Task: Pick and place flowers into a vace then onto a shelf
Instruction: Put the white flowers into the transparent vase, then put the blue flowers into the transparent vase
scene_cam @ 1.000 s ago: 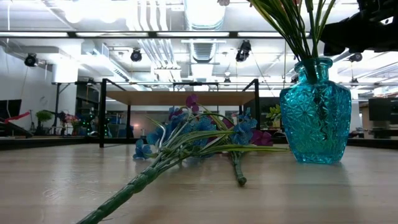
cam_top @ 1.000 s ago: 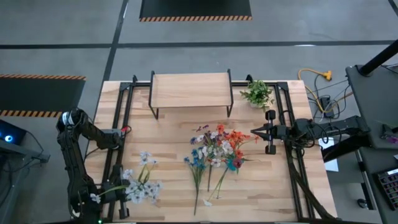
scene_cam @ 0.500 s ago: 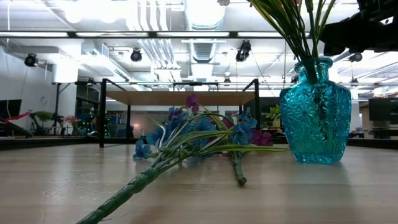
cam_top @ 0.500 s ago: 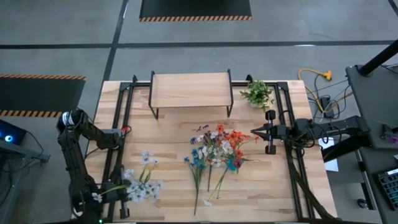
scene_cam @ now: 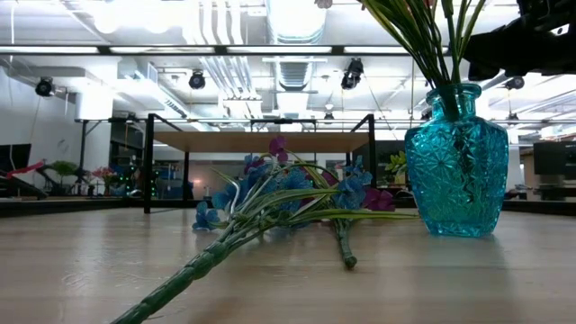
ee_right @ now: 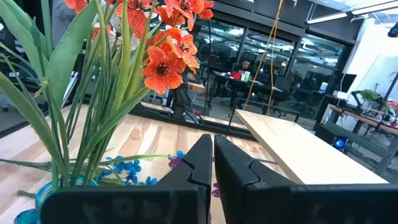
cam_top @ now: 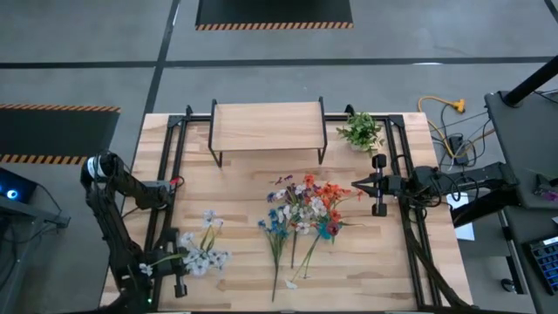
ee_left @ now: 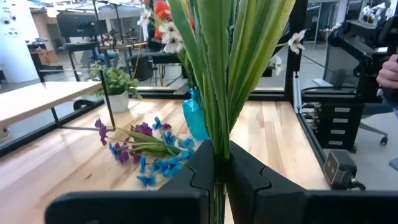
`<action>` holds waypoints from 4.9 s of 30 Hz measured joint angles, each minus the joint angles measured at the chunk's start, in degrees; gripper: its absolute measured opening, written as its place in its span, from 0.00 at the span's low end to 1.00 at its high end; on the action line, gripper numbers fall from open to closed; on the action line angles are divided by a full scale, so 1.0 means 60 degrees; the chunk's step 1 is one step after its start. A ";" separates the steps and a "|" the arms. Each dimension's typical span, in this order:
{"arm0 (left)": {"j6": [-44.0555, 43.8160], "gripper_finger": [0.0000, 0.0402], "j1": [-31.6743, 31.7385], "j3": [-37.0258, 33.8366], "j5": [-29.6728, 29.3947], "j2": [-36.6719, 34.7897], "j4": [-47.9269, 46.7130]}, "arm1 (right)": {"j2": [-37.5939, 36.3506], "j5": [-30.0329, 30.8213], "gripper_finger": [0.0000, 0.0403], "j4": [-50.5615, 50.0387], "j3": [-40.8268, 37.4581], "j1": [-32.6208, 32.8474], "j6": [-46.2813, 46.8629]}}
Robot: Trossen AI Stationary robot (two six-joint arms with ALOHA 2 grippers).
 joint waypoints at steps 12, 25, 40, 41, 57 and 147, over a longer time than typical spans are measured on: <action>0.0000 0.02 0.0000 -0.1240 -0.0044 0.0000 0.1305 | 0.0000 -0.0002 0.02 0.0000 0.0000 -0.0002 -0.0001; -0.0004 0.13 -0.0004 -0.1648 -0.0004 -0.0011 0.1759 | 0.0000 -0.0002 0.02 0.0000 0.0000 0.0000 -0.0002; 0.1938 0.50 -0.0087 -0.0280 0.0116 -0.0606 0.1475 | -0.0004 0.0001 0.02 0.0000 0.0000 -0.0002 -0.0003; 0.2248 0.51 -0.0092 -0.0140 0.0109 -0.0715 0.1488 | -0.0004 0.0001 0.02 0.0000 0.0000 0.0000 -0.0004; 0.7802 0.52 -0.0313 0.2424 0.0082 -0.1998 0.1456 | -0.0007 -0.0010 0.02 0.0021 0.0000 -0.0001 -0.0005; 0.7822 0.51 1.4120 0.8679 1.2191 0.2390 -0.5496 | -0.0004 -0.0002 0.02 0.0284 0.0000 0.0004 -0.0075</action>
